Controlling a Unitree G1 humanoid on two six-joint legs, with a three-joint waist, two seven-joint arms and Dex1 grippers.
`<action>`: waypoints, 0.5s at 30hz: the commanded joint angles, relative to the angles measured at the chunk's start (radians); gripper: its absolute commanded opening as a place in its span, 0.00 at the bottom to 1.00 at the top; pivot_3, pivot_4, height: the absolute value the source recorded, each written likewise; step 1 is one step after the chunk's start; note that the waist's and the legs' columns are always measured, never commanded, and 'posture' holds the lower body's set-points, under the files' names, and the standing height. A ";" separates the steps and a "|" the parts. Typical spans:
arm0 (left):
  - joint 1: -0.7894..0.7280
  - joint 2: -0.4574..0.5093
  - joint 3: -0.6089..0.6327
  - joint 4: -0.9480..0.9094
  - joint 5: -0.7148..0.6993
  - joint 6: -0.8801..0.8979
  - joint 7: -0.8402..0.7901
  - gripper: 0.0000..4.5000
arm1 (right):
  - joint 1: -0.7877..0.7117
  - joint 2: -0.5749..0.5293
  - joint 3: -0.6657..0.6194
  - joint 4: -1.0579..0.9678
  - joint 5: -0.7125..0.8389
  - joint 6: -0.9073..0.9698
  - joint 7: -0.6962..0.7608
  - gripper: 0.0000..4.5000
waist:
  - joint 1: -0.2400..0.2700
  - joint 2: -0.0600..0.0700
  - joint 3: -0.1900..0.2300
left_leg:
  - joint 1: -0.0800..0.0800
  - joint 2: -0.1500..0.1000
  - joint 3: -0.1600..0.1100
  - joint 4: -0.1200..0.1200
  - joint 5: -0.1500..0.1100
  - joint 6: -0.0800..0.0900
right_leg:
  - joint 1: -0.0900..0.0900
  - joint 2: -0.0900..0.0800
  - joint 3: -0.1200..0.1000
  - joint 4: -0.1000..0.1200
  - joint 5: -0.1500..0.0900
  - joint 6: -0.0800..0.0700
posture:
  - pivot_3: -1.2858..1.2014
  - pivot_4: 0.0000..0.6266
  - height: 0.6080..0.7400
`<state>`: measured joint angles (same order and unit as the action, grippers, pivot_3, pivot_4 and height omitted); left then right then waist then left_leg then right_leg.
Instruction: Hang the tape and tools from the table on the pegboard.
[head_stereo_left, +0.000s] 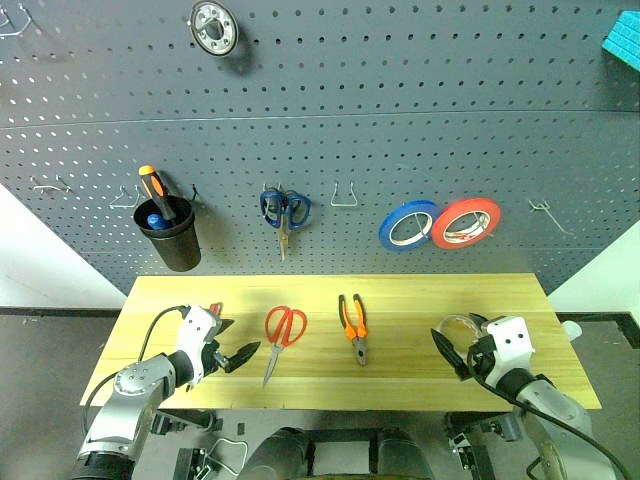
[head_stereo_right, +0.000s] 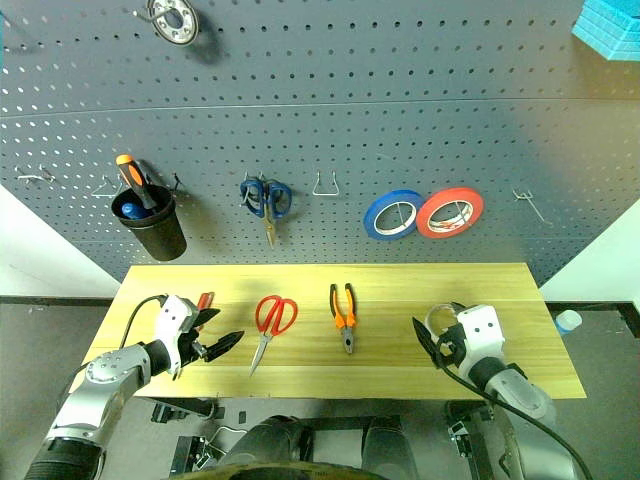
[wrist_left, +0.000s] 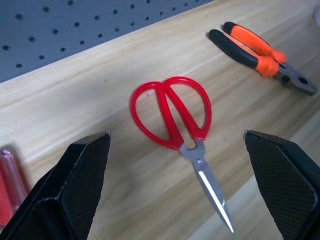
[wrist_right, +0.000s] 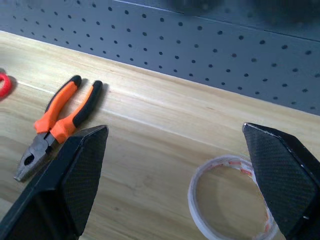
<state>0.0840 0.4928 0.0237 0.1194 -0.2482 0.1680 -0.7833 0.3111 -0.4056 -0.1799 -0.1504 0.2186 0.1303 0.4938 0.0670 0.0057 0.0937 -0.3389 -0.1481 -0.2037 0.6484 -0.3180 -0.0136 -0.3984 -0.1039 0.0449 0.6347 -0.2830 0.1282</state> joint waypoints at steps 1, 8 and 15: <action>-0.001 0.011 0.015 -0.026 -0.002 -0.008 0.001 0.99 | 0.000 0.005 -0.008 -0.010 0.006 -0.015 -0.001 1.00 | 0.001 0.000 0.000 | 0.000 0.001 0.002 0.000 0.000 0.000 | 0.000 0.001 0.002 0.000 0.000 0.000 | 0.54 0.13 0.90; -0.011 0.035 0.003 -0.085 -0.014 0.021 -0.036 0.99 | -0.001 0.008 -0.011 -0.006 -0.007 -0.013 -0.026 1.00 | -0.001 0.000 0.000 | 0.000 0.003 0.009 -0.001 -0.001 0.001 | -0.003 0.003 0.007 0.001 0.000 0.000 | 0.54 0.12 0.90; -0.098 0.116 -0.049 -0.084 -0.004 0.019 -0.181 0.99 | -0.034 0.031 -0.029 0.007 -0.021 0.065 -0.124 1.00 | -0.001 0.000 0.000 | 0.000 0.004 0.009 -0.001 -0.001 0.001 | -0.006 0.003 0.007 0.001 0.000 -0.001 | 0.54 0.12 0.90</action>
<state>0.0089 0.5887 -0.0128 0.0589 -0.2507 0.2052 -0.9250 0.2905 -0.3878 -0.1850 -0.1299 0.1865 0.1644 0.3986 0.0663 0.0053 0.0938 -0.3394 -0.1443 -0.1945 0.6471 -0.3188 -0.0129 -0.4041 -0.1006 0.0523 0.6362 -0.2826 0.1276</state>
